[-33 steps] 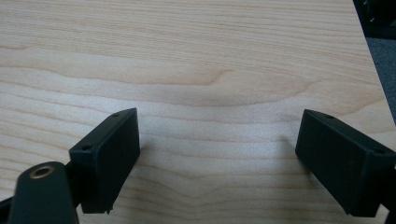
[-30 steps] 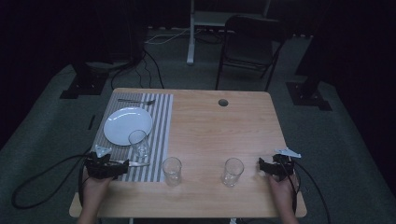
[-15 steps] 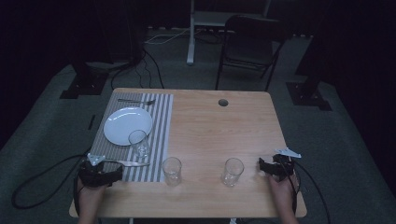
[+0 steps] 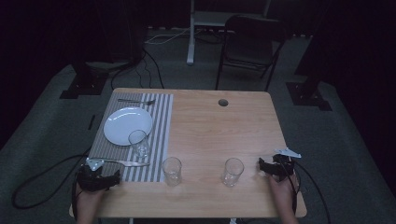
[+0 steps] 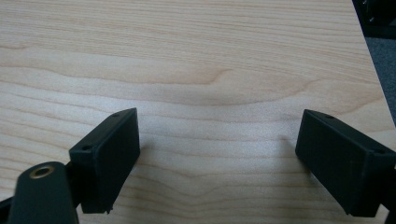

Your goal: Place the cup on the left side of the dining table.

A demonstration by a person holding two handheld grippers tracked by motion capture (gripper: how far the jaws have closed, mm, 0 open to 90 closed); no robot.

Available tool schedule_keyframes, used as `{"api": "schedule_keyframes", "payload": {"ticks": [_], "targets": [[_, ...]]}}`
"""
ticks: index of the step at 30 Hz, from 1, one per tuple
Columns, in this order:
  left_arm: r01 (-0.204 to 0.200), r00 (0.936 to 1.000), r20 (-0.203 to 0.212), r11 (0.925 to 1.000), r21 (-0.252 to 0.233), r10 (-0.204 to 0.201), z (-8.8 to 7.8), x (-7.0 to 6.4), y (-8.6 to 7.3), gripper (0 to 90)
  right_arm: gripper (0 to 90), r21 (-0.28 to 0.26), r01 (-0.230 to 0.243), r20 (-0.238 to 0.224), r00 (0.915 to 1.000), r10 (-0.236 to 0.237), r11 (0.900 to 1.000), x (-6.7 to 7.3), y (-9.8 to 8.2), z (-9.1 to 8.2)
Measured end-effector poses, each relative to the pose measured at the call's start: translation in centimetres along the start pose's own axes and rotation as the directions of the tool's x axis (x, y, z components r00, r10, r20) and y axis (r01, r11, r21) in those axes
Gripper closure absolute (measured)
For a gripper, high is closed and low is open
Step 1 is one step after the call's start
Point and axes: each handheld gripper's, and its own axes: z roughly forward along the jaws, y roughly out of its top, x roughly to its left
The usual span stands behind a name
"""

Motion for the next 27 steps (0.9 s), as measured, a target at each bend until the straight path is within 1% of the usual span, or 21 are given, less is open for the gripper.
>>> {"api": "schedule_keyframes", "payload": {"ticks": [2, 3, 5, 6, 10, 18, 20, 22, 27], "targets": [[0.004, 1.0000, 0.003, 1.0000, -0.007, -0.004, 0.03, 0.18, -0.12, 0.2, 13.4, 0.000, 0.000, 0.000, 1.0000, 0.000, 1.000, 0.00, 0.00, 0.00], [0.012, 0.9999, 0.006, 0.9999, -0.010, -0.012, 0.07, 0.29, -0.21, 0.2, 13.3, 0.000, 0.000, 0.000, 1.0000, 0.000, 1.000, 0.00, 0.00, 0.00], [0.039, 0.9989, 0.027, 0.9992, -0.003, -0.039, 0.17, 0.56, -0.26, 0.2, 13.4, 0.000, 0.000, 0.000, 1.0000, 0.000, 1.000, 0.00, 0.00, 0.00], [0.045, 0.9985, 0.033, 0.9990, 0.000, -0.045, 0.21, 0.66, -0.24, 0.2, 13.3, 0.000, 0.000, 0.000, 1.0000, 0.000, 1.000, 0.00, 0.00, 0.00], [0.047, 0.9976, 0.050, 0.9989, 0.007, -0.048, 0.29, 0.86, -0.19, 0.3, 13.3, 0.000, 0.000, 0.000, 1.0000, 0.000, 1.000, 0.00, 0.00, 0.00], [0.052, 0.9976, 0.046, 0.9986, 0.007, -0.052, 0.26, 0.79, -0.21, 0.3, 13.4, 0.000, 0.001, 0.000, 1.0000, -0.001, 1.000, 0.00, 0.00, 0.00], [0.062, 0.9975, 0.035, 0.9981, 0.007, -0.062, 0.22, 0.64, -0.25, 0.3, 13.4, 0.000, 0.001, 0.000, 1.0000, -0.001, 1.000, 0.00, 0.00, 0.00], [0.083, 0.9964, 0.017, 0.9965, 0.009, -0.084, 0.13, 0.42, -0.33, 0.3, 13.4, 0.000, 0.001, 0.000, 1.0000, -0.001, 1.000, -0.01, 0.00, 0.01], [0.089, 0.9959, 0.013, 0.9960, 0.007, -0.089, 0.15, 0.35, -0.32, 0.3, 13.3, 0.000, 0.000, 0.000, 1.0000, 0.000, 1.000, 0.00, 0.01, 0.01]]}}
